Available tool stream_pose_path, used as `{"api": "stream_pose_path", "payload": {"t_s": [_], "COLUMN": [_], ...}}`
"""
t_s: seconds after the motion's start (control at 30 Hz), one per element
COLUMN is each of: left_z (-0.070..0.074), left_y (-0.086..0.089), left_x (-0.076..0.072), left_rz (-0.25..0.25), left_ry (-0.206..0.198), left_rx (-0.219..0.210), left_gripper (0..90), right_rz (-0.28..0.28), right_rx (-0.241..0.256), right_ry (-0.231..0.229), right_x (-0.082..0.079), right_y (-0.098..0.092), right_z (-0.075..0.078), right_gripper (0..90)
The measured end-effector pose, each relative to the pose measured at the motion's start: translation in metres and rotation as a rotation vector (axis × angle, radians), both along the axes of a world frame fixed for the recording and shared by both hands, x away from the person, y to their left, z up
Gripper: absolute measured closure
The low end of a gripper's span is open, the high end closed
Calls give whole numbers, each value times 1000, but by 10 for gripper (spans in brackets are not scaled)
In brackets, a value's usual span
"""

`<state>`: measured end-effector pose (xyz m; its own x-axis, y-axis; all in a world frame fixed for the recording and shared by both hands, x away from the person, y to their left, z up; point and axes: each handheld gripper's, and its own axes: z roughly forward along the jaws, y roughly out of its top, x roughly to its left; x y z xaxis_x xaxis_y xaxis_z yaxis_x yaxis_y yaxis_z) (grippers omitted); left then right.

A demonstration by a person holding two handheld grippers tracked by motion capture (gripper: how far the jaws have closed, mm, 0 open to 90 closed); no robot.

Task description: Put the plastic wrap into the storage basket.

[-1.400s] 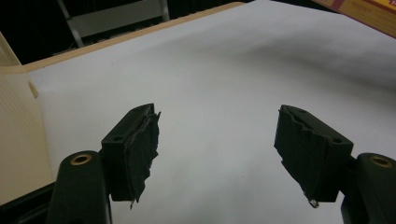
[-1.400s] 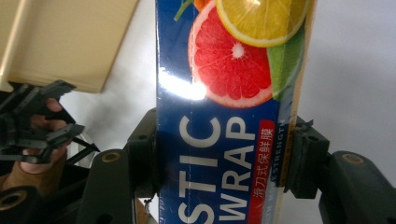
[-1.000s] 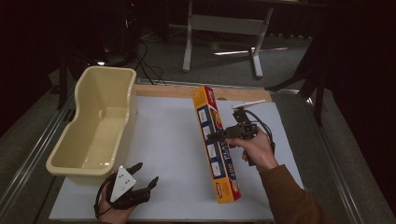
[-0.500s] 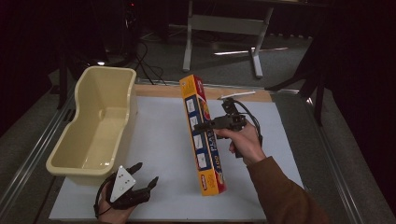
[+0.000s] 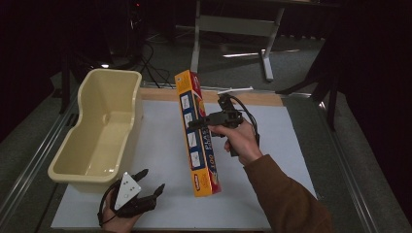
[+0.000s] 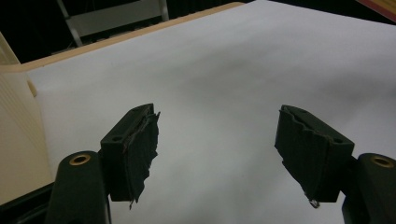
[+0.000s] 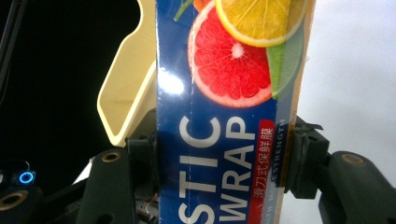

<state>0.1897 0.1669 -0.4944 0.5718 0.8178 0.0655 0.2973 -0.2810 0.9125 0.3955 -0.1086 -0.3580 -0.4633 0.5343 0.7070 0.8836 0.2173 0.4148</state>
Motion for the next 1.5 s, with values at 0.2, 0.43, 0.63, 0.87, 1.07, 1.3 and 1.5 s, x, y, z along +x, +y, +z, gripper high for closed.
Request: {"api": "stream_pose_path", "payload": {"t_s": [0.2, 0.43, 0.63, 0.87, 1.07, 1.3, 1.5], "left_z": [0, 0, 0, 0, 1, 1, 0], "left_y": [0, 0, 1, 1, 1, 2, 0], "left_x": [0, 0, 0, 0, -1, 0, 0], "left_rz": [1, 1, 0, -1, -3, 3, 6], "left_ry": [-1, -1, 1, -1, -4, -4, -6], "left_rx": [-2, -4, -6, -6, -11, -14, 1], "left_gripper": [295, 295, 295, 295, 295, 295, 295], "right_rz": [-16, -32, -45, -52, -66, -80, -95], "right_rx": [2, 26, 75, 119, 123, 143, 178], "right_ry": [2, 9, 45, 50, 56, 75, 118], "right_x": [7, 13, 20, 26, 29, 36, 44], "right_y": [9, 18, 27, 42, 55, 73, 83], "right_z": [4, 7, 3, 0, 2, 3, 1], "right_gripper": [416, 416, 416, 416, 415, 415, 415]}}
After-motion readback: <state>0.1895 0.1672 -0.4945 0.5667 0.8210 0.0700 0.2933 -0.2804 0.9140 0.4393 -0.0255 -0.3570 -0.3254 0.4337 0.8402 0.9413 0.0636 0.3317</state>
